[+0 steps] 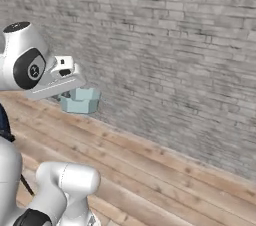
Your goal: Retrieve the tupperware and aluminum foil from the cabinet and place them on the dining counter near the plate with hot dog and potato to prepare for storing leftovers.
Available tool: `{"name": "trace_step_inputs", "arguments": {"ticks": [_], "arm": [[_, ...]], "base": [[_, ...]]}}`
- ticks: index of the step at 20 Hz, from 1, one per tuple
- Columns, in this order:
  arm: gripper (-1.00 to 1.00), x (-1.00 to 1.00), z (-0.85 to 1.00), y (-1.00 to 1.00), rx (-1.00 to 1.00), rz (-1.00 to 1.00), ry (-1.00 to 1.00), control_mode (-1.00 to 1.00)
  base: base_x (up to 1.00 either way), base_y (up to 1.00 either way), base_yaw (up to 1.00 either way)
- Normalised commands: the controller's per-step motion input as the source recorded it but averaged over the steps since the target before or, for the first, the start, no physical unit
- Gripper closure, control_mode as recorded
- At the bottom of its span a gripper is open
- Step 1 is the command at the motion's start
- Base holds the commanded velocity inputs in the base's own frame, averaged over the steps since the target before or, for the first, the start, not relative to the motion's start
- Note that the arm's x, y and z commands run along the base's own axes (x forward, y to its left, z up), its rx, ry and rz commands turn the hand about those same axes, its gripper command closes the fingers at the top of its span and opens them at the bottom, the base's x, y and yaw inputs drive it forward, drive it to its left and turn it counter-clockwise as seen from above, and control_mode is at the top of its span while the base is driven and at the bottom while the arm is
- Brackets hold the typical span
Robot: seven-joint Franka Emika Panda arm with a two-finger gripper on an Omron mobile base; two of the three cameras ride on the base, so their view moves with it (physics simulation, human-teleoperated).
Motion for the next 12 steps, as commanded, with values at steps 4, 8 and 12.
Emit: {"name": "trace_step_inputs", "arguments": {"ticks": [4, 8, 12], "arm": [[1.0, 0.0, 0.0, 0.0, 0.0, 0.0, 0.0, 1.0], [1.0, 0.0, 0.0, 0.0, 0.0, 0.0, 0.0, 1.0], [1.0, 0.0, 0.0, 0.0, 0.0, 0.0, 0.0, 1.0]], "base": [[1.0, 0.0, 0.58], [0.95, -0.08, 0.7], [0.87, -0.16, 0.74]]}}
